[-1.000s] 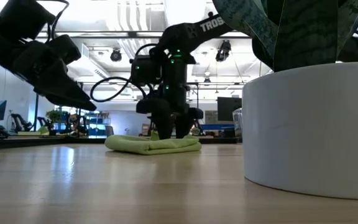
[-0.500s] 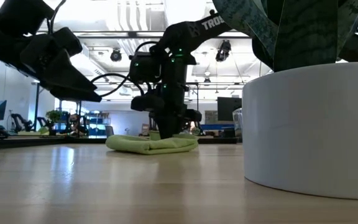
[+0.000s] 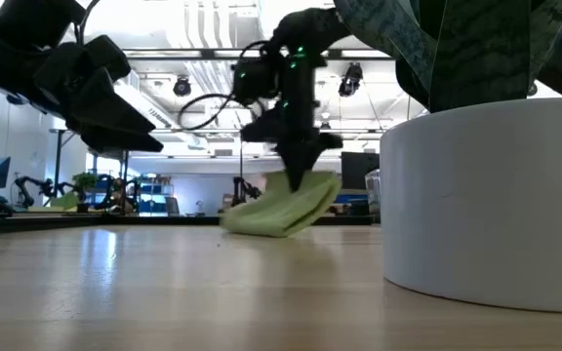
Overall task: Fold microfiber towels
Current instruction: Put the light green microfiber cloth into the transparent bin
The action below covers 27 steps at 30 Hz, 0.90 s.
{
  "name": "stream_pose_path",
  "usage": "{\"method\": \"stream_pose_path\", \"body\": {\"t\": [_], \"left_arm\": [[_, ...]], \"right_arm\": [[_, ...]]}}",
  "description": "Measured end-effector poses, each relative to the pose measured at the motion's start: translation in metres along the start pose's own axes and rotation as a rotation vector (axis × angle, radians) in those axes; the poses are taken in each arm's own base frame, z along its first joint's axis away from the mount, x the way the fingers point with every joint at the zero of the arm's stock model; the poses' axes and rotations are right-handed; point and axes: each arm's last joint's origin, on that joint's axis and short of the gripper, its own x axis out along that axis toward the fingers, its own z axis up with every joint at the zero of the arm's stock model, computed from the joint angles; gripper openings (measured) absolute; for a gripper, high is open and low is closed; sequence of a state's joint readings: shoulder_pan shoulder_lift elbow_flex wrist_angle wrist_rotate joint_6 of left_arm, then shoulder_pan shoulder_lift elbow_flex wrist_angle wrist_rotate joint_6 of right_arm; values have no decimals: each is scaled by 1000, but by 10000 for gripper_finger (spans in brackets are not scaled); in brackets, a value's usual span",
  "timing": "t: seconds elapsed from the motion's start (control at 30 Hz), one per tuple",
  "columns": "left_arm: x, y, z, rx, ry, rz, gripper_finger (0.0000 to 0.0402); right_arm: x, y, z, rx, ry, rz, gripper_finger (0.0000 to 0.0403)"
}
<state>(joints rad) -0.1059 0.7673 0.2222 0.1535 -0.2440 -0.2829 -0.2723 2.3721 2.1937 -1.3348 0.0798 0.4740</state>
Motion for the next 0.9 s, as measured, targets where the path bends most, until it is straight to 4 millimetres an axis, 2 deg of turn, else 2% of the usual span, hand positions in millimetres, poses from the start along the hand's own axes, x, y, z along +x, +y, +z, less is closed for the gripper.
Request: {"method": "stream_pose_path", "body": {"t": [0.13, 0.27, 0.4, 0.57, 0.7, 0.8, 0.9], "left_arm": [[0, 0, -1, -5, 7, 0, 290], [0, 0, -2, -4, 12, 1, 290], [0, 1, -3, 1, 14, 0, 290], [1, 1, -6, 4, 23, 2, 290], [1, 1, -6, 5, 23, 3, 290], [1, 1, -6, 7, 22, 2, 290], [1, 1, -5, 7, 20, 1, 290]], "right_arm": [[-16, -28, 2, 84, 4, -73, 11], [-45, -62, -2, 161, 8, -148, 11], [-60, -97, -3, 254, 14, -213, 12], [-87, -141, -5, 367, -42, -203, 12], [-93, -176, -8, 446, -37, -213, 12], [-98, -196, -20, 490, -20, -218, 12], [-91, -210, -36, 521, 39, -234, 12]]}}
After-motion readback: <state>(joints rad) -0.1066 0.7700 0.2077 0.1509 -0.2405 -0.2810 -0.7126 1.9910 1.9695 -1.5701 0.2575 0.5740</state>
